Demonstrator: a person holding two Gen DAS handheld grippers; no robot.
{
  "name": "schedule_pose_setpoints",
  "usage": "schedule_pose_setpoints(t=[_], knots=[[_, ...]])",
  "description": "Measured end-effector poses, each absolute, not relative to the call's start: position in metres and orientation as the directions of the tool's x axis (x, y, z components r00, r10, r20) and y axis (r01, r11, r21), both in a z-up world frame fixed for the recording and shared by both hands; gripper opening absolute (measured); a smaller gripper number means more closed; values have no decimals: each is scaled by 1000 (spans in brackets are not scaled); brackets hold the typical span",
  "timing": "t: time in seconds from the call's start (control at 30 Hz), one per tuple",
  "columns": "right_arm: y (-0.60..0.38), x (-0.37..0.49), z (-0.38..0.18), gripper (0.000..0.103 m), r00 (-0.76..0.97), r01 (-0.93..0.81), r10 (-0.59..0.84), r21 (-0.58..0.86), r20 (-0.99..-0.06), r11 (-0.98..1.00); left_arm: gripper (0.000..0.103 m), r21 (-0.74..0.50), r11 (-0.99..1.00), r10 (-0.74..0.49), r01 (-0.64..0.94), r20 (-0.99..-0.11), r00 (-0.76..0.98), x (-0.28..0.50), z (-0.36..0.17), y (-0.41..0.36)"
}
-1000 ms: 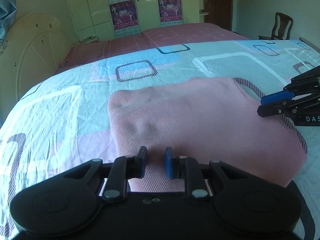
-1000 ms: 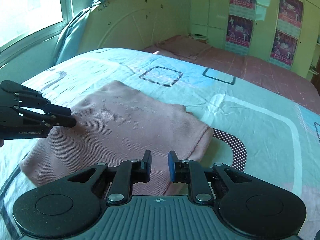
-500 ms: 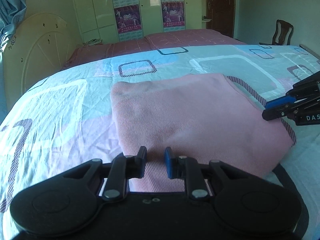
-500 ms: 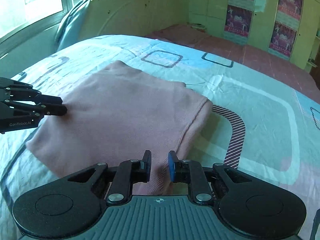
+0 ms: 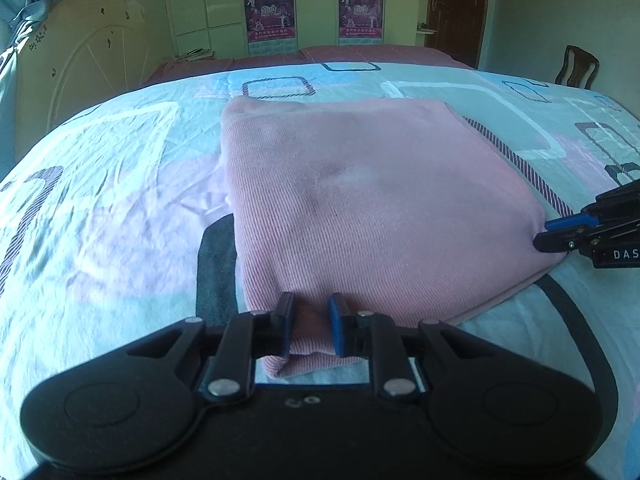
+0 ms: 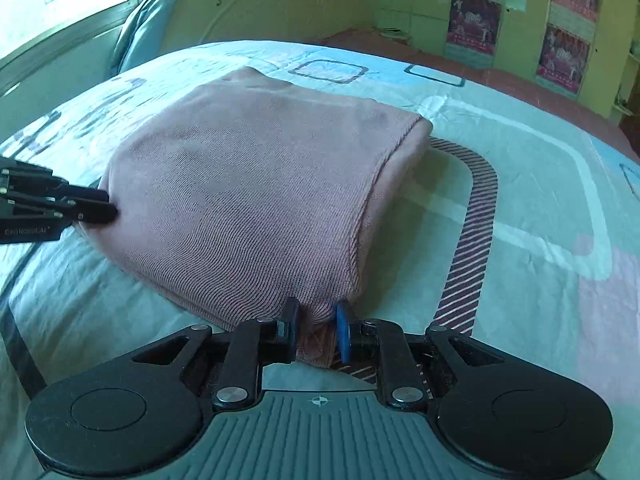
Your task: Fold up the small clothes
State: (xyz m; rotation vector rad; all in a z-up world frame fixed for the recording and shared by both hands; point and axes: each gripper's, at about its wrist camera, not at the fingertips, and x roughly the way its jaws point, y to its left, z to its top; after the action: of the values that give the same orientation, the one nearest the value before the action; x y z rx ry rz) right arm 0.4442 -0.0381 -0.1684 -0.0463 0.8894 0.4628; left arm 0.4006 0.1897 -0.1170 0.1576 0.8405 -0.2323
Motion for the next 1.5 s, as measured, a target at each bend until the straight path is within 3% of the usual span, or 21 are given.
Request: schedule_pose_setpoints(t=[0.43, 0.57, 0.6, 0.67, 0.7, 0.73, 0.77, 0.87, 1.13, 1.23, 1.5], knots=[[-30, 440, -162, 18, 550, -405, 330, 101, -767, 909, 18, 47, 976, -109, 210, -732, 672, 394, -115, 186], [-27, 441, -161, 18, 547, -409, 318, 84, -774, 909, 27, 51, 980, -95, 191, -729, 678, 390, -111, 182], [-26, 440, -161, 18, 547, -409, 315, 80, -776, 909, 30, 58, 981, -84, 184, -729, 680, 389, -110, 180], [-26, 440, -160, 18, 546, -407, 312, 79, -777, 910, 48, 49, 983, -87, 174, -715, 694, 383, -103, 177], [-27, 440, -160, 18, 547, -403, 313, 84, -776, 912, 86, 48, 985, -87, 167, -696, 712, 378, -99, 175], [-29, 440, -159, 18, 551, -393, 317, 95, -772, 915, 99, 66, 987, -64, 143, -661, 747, 371, -96, 171], [-31, 438, -157, 19, 558, -378, 322, 111, -765, 919, 103, 99, 988, -30, 118, -627, 778, 364, -94, 166], [-37, 427, -154, 101, 616, -318, 295, 112, -731, 942, 103, 136, 984, -5, 117, -629, 777, 356, -96, 157], [-62, 382, -146, 103, 664, -261, 271, 124, -697, 957, 103, 115, 989, 2, 88, -619, 785, 310, -90, 145], [-71, 362, -140, 103, 639, -237, 252, 126, -726, 963, 103, 119, 989, 3, 85, -600, 800, 280, -77, 134], [-96, 276, -93, 103, 702, -184, 243, 159, -669, 970, 103, 99, 992, -1, 72, -582, 813, 214, -40, 108]])
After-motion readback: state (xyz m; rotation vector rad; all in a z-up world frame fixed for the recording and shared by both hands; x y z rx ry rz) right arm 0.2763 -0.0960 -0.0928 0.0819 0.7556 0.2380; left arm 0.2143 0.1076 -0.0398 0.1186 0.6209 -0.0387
